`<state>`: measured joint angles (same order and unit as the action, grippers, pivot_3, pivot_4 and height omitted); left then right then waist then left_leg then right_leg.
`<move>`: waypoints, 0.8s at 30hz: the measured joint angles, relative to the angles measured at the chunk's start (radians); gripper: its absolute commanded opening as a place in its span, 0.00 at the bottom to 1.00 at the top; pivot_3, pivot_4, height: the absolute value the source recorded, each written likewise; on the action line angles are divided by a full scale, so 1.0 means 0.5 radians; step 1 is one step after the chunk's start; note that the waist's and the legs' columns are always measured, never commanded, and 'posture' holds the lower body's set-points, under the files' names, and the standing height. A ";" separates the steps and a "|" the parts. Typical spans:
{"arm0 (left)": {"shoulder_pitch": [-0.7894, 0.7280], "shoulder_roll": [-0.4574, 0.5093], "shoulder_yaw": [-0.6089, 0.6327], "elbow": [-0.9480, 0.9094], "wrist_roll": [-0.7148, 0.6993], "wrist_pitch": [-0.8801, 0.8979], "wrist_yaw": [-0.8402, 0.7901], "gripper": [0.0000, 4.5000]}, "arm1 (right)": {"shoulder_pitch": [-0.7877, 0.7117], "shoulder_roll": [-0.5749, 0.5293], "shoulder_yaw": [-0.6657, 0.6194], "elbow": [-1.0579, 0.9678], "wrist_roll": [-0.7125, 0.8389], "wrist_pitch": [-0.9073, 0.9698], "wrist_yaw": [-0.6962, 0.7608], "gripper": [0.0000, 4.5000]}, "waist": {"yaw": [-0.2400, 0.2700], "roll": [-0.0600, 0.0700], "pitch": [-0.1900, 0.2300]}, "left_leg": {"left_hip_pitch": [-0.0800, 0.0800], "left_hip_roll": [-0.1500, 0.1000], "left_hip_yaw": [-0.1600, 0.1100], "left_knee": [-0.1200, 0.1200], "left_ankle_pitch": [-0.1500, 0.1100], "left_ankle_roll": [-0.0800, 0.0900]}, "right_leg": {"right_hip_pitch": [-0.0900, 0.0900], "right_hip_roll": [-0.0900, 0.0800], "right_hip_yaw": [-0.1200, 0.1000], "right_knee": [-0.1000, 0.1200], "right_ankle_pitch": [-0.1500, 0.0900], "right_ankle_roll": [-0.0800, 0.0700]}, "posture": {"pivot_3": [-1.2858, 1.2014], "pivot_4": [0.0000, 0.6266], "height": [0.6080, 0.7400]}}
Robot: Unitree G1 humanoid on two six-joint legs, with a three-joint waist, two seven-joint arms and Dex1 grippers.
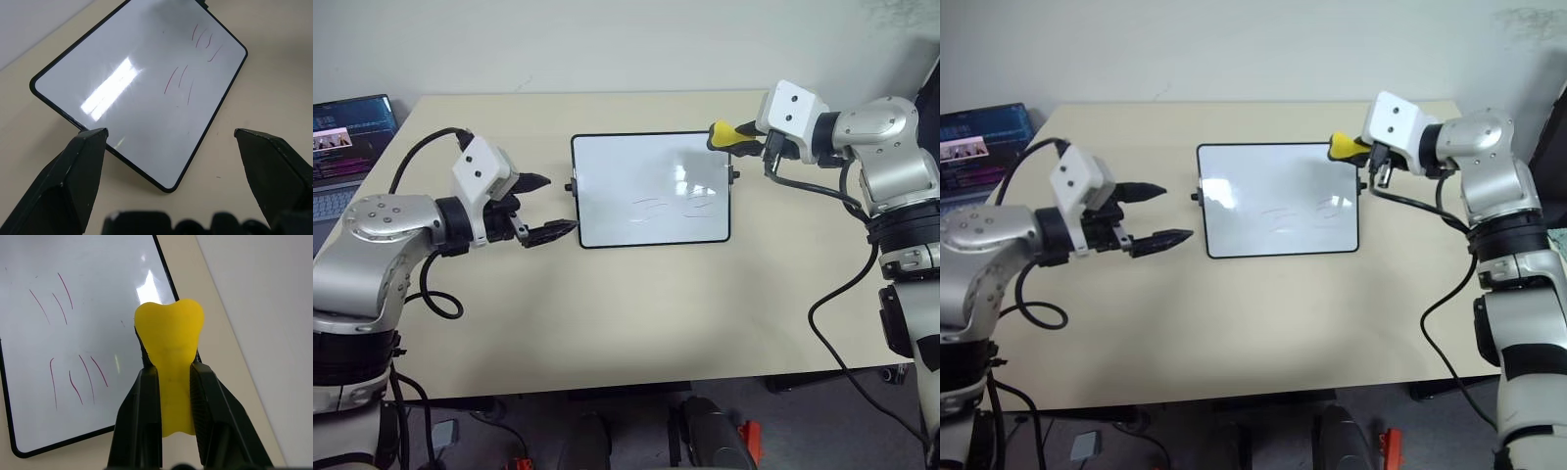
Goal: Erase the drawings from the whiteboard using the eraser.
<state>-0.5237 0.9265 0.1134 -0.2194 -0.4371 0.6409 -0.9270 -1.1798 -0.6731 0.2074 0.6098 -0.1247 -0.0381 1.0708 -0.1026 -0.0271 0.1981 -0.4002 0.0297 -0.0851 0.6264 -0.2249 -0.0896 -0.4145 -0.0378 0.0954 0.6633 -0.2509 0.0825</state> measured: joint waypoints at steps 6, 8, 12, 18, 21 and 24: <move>-0.002 0.000 0.000 0.000 0.009 0.000 0.000 1.00 | 0.000 0.008 0.000 -0.002 0.001 0.000 0.000 0.10 | 0.000 0.000 0.000 | 0.000 0.000 0.000 0.000 0.000 0.000 | 0.000 0.000 0.000 0.000 0.000 0.000 | 0.52 0.24 1.00; -0.002 0.001 0.000 0.000 0.015 0.000 -0.001 1.00 | 0.000 0.018 -0.004 -0.043 0.025 0.013 0.008 0.10 | -0.002 0.000 0.000 | 0.000 0.000 0.000 0.000 0.000 0.000 | 0.000 0.000 0.000 0.000 0.000 0.000 | 0.52 0.24 1.00; -0.002 0.001 -0.001 0.000 0.033 -0.001 -0.003 1.00 | 0.000 0.127 -0.017 -0.216 0.102 0.067 0.037 0.10 | -0.014 0.000 0.000 | 0.000 0.000 0.000 0.000 0.000 0.000 | 0.000 0.000 0.000 0.002 0.000 0.000 | 0.52 0.24 1.00; 0.000 0.000 -0.002 0.019 0.056 -0.031 -0.002 1.00 | -0.029 0.430 0.181 -0.234 -0.059 0.079 -0.106 0.10 | -0.019 0.000 0.000 | 0.001 0.000 -0.001 0.002 0.000 0.000 | 0.000 0.000 -0.001 0.005 0.000 0.000 | 0.52 0.24 1.00; 0.000 0.001 -0.002 0.051 0.062 -0.037 -0.005 1.00 | -0.085 0.536 0.238 -0.100 -0.127 0.055 -0.183 0.10 | -0.014 0.000 0.000 | 0.000 0.000 -0.001 0.002 0.000 0.000 | 0.000 0.000 -0.001 0.003 0.000 0.000 | 0.52 0.24 1.00; 0.008 0.007 -0.005 0.063 0.076 -0.040 -0.012 1.00 | -0.206 0.636 0.268 0.100 -0.202 0.001 -0.304 0.10 | -0.013 0.000 0.000 | 0.000 0.000 -0.001 0.002 0.000 0.000 | 0.000 0.000 -0.001 0.003 0.000 0.000 | 0.52 0.24 1.00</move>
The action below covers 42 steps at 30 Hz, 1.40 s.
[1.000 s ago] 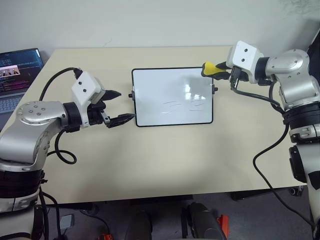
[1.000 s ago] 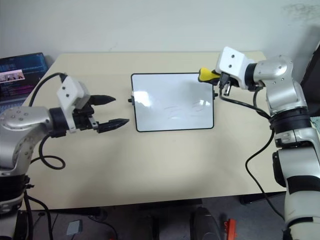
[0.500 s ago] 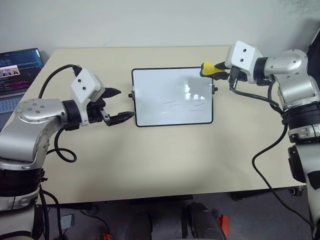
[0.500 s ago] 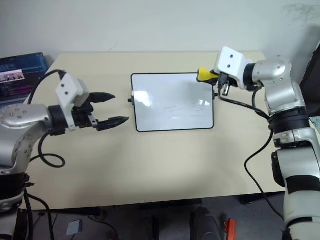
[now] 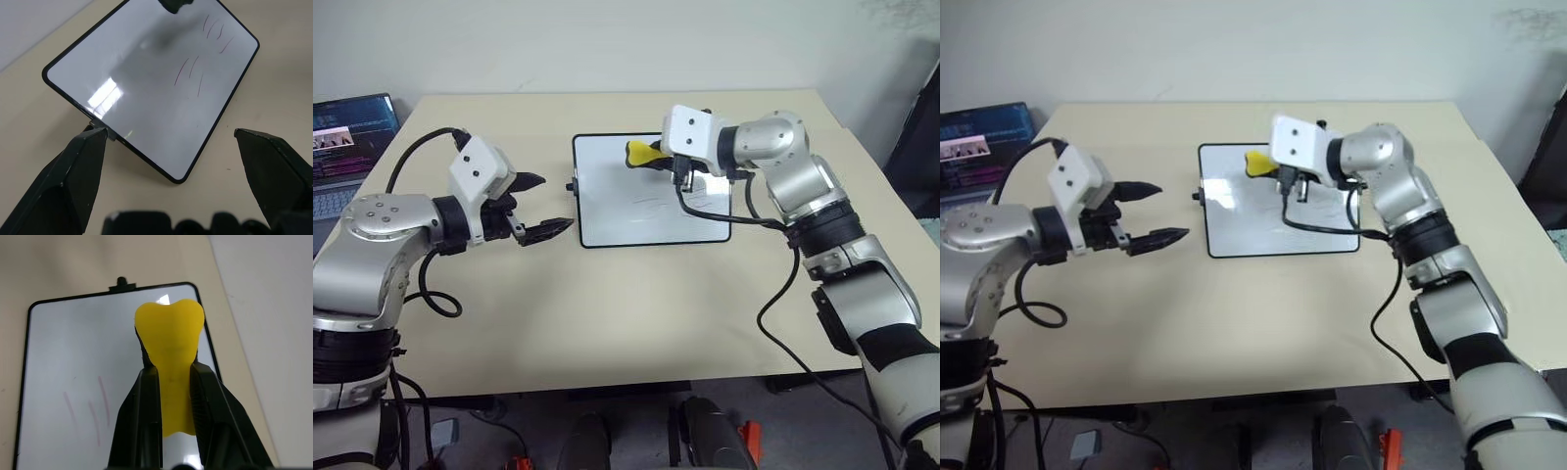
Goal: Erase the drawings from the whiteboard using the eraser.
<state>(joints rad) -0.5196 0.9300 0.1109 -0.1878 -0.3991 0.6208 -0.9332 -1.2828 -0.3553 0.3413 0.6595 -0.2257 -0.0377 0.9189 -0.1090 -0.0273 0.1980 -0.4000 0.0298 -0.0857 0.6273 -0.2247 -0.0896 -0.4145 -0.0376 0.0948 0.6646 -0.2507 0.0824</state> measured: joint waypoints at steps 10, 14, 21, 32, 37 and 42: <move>0.163 0.012 -0.011 -0.033 0.013 0.010 0.009 1.00 | -0.221 0.269 0.157 0.813 -0.316 -0.241 -0.490 0.10 | -0.012 0.000 0.000 | 0.000 0.000 0.000 -0.001 0.000 0.000 | -0.001 0.000 0.001 0.001 0.000 0.000 | 0.52 0.24 1.00; 0.217 0.020 -0.017 -0.054 0.043 0.013 0.012 1.00 | -0.225 0.322 0.212 0.927 -0.405 -0.298 -0.547 0.10 | -0.012 0.000 0.000 | 0.000 0.000 0.000 -0.001 0.000 0.000 | -0.001 0.000 0.000 0.001 0.000 0.000 | 0.52 0.24 1.00; 0.243 0.021 -0.017 -0.099 0.044 0.048 0.012 1.00 | -0.265 0.406 0.265 1.088 -0.531 -0.334 -0.675 0.10 | -0.013 -0.001 -0.001 | 0.006 0.000 0.000 0.000 0.000 0.000 | 0.003 0.000 0.001 0.004 0.000 0.000 | 0.52 0.24 1.00; 0.244 0.020 -0.012 -0.116 0.033 0.062 0.015 1.00 | -0.158 0.432 0.360 1.122 -0.613 -0.316 -0.495 0.10 | -0.013 -0.012 -0.008 | 0.051 0.000 -0.001 0.000 0.000 0.001 | 0.049 0.002 0.001 0.000 -0.006 0.009 | 0.52 0.24 1.00; 0.244 0.020 -0.010 -0.124 0.017 0.063 0.018 1.00 | -0.070 0.416 0.418 1.105 -0.630 -0.292 -0.291 0.10 | -0.015 -0.018 -0.012 | 0.080 0.000 -0.001 0.001 0.003 0.004 | 0.080 0.002 0.005 -0.004 -0.016 -0.003 | 0.52 0.24 1.00; 0.244 0.019 -0.010 -0.124 0.011 0.063 0.022 1.00 | -0.038 0.415 0.430 1.083 -0.630 -0.245 -0.203 0.10 | -0.014 -0.020 -0.013 | 0.080 0.000 -0.002 0.002 0.008 0.010 | 0.080 0.003 0.006 -0.004 -0.016 -0.003 | 0.52 0.24 1.00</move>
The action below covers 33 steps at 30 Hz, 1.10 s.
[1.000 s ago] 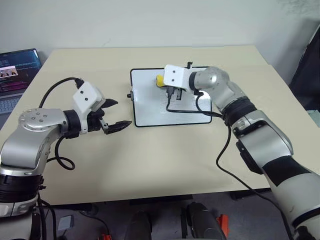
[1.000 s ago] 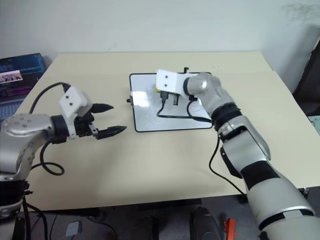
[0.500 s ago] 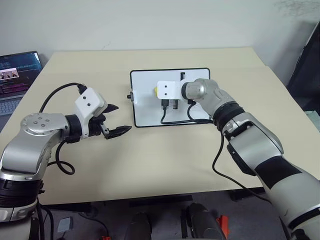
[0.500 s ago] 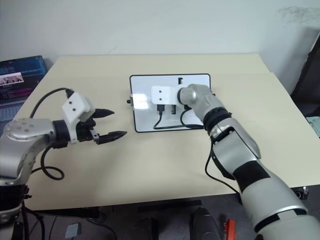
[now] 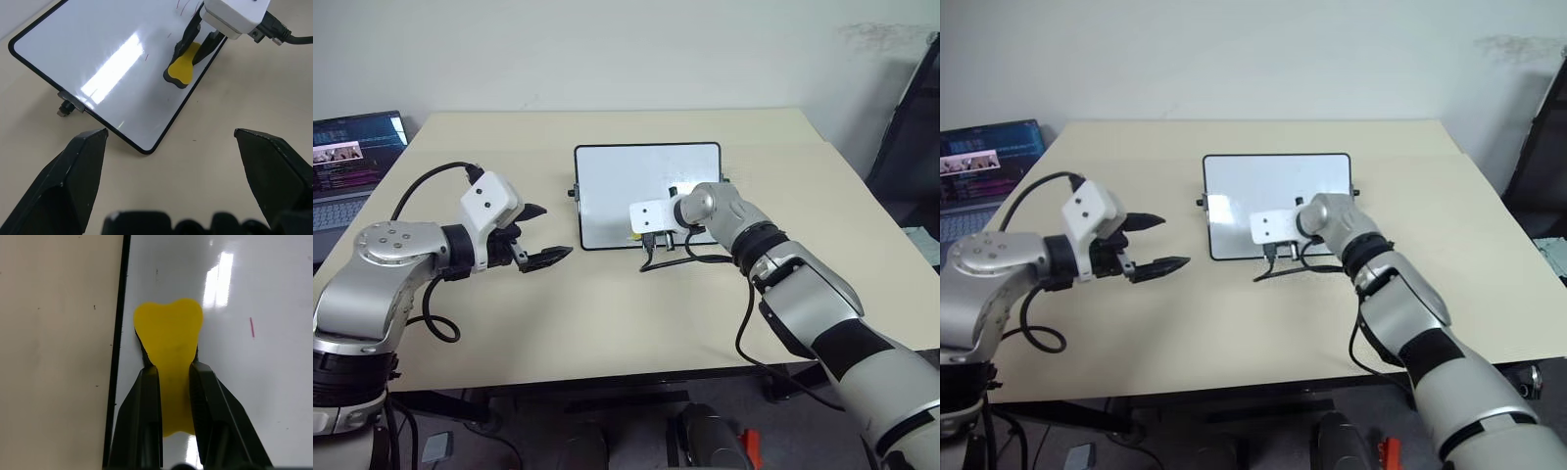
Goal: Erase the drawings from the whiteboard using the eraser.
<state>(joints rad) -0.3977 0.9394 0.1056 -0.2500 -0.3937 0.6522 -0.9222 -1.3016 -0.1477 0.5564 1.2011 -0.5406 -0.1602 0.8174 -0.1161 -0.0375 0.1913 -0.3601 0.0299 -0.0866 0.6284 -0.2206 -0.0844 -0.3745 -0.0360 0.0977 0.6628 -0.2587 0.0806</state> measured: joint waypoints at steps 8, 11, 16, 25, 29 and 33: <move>0.000 0.000 0.000 0.000 -0.001 0.000 0.019 1.00 | -0.020 0.003 -0.037 -0.007 0.024 0.016 -0.027 0.10 | 0.000 0.000 0.001 | -0.006 0.000 0.000 -0.001 0.000 0.000 | -0.007 0.001 0.001 0.001 0.000 0.000 | 0.52 0.24 1.00; -0.001 0.000 0.000 0.000 -0.001 0.000 0.026 1.00 | -0.067 0.006 -0.048 0.015 0.023 0.039 -0.119 0.10 | -0.001 0.001 0.004 | -0.008 0.000 0.000 -0.001 0.000 0.000 | -0.011 0.001 0.002 0.001 0.001 0.000 | 0.52 0.24 1.00; -0.001 0.000 0.000 0.000 -0.004 0.000 0.031 1.00 | -0.184 -0.012 -0.085 0.061 0.024 0.081 -0.294 0.10 | 0.000 0.001 0.006 | -0.020 0.000 0.001 -0.006 0.000 0.000 | -0.023 0.001 0.003 0.001 0.001 -0.001 | 0.52 0.24 1.00; -0.005 0.000 0.000 0.000 -0.013 0.000 0.031 1.00 | -0.239 -0.022 -0.124 0.089 0.024 0.079 -0.378 0.10 | 0.000 0.001 0.006 | -0.038 0.000 -0.002 -0.008 -0.002 -0.001 | -0.039 0.002 0.000 0.000 0.009 0.009 | 0.52 0.24 1.00; -0.006 0.000 0.000 -0.001 -0.020 0.000 0.031 1.00 | -0.223 -0.023 -0.124 0.078 0.023 0.079 -0.320 0.10 | 0.001 0.001 0.005 | -0.038 0.000 -0.002 -0.008 -0.002 -0.001 | -0.039 0.002 0.000 0.000 0.008 0.008 | 0.52 0.24 1.00; -0.006 0.000 0.000 -0.008 -0.025 0.000 0.031 1.00 | -0.158 -0.026 -0.118 0.016 0.023 0.074 -0.184 0.10 | 0.000 0.000 0.005 | -0.036 0.000 -0.002 -0.009 -0.002 -0.001 | -0.038 0.003 0.000 0.000 0.008 0.009 | 0.52 0.24 1.00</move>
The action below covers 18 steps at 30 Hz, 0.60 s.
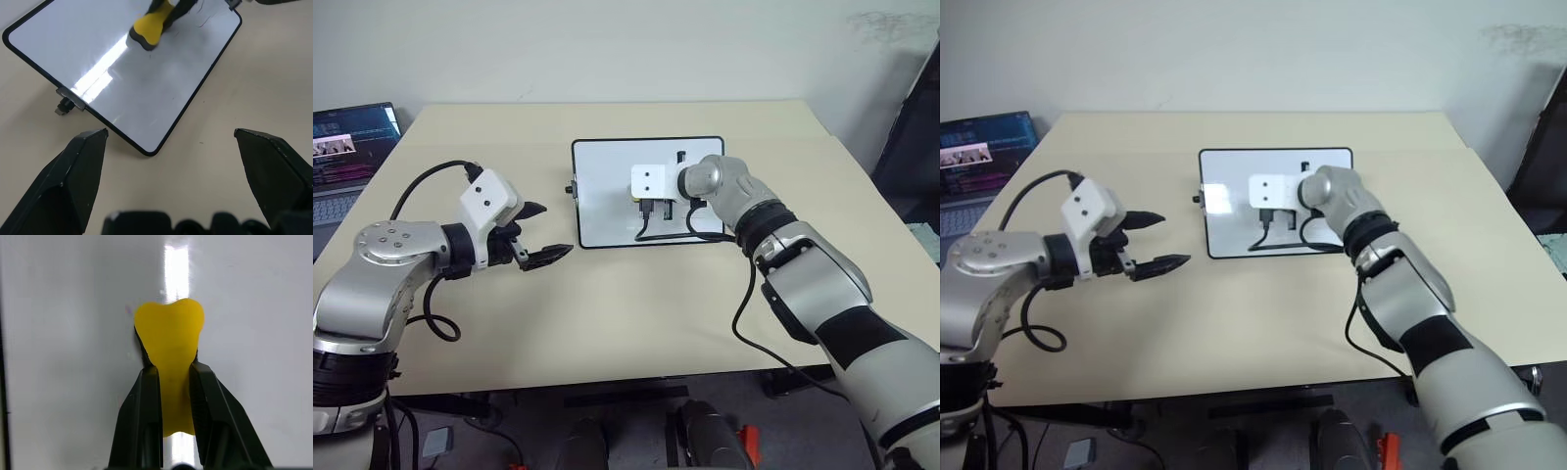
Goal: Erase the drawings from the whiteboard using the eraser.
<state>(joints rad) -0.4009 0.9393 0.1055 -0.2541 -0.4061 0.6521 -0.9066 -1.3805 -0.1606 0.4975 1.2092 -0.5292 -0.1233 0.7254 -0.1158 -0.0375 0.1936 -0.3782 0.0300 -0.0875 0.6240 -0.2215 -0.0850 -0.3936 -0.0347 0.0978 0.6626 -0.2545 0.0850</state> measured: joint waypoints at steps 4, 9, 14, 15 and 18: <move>0.000 0.000 0.000 -0.019 -0.008 0.000 0.000 1.00 | 0.085 -0.003 0.012 -0.049 -0.001 -0.003 0.112 0.09 | -0.001 -0.003 -0.002 | 0.018 0.000 0.001 0.000 0.000 0.000 | 0.017 0.000 0.001 -0.002 -0.007 -0.011 | 0.52 0.24 1.00; 0.001 0.000 0.000 -0.022 -0.016 0.002 0.000 1.00 | 0.150 -0.007 0.013 -0.065 0.000 -0.002 0.234 0.09 | -0.004 -0.004 -0.003 | 0.025 0.000 0.001 0.001 0.000 0.000 | 0.021 0.000 0.003 -0.003 -0.007 -0.012 | 0.52 0.24 1.00; 0.000 0.000 0.000 -0.022 -0.018 0.003 0.000 1.00 | 0.179 -0.019 0.012 -0.103 0.000 -0.002 0.313 0.09 | -0.003 -0.004 -0.003 | 0.025 0.000 0.001 0.001 0.000 0.000 | 0.021 0.000 0.003 -0.003 -0.007 -0.012 | 0.52 0.24 1.00; 0.000 0.000 0.000 -0.022 -0.018 0.003 0.000 1.00 | 0.178 -0.020 0.011 -0.107 0.000 -0.002 0.316 0.09 | -0.003 -0.004 -0.003 | 0.025 0.000 0.001 0.001 0.000 0.000 | 0.020 0.000 0.003 -0.003 -0.007 -0.012 | 0.52 0.24 1.00; -0.006 0.000 0.000 -0.021 -0.018 0.003 -0.001 1.00 | 0.171 -0.021 0.010 -0.111 0.002 -0.002 0.313 0.09 | -0.004 -0.004 -0.002 | 0.024 0.000 0.001 0.000 0.000 0.000 | 0.019 0.000 0.003 -0.003 -0.007 -0.012 | 0.52 0.24 1.00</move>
<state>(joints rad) -0.4038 0.9395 0.1056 -0.2648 -0.4150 0.6534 -0.9072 -1.2950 -0.1709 0.5023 1.1536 -0.5284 -0.1245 0.8817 -0.1178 -0.0394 0.1925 -0.3659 0.0300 -0.0868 0.6242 -0.2213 -0.0851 -0.3840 -0.0347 0.0995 0.6611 -0.2582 0.0791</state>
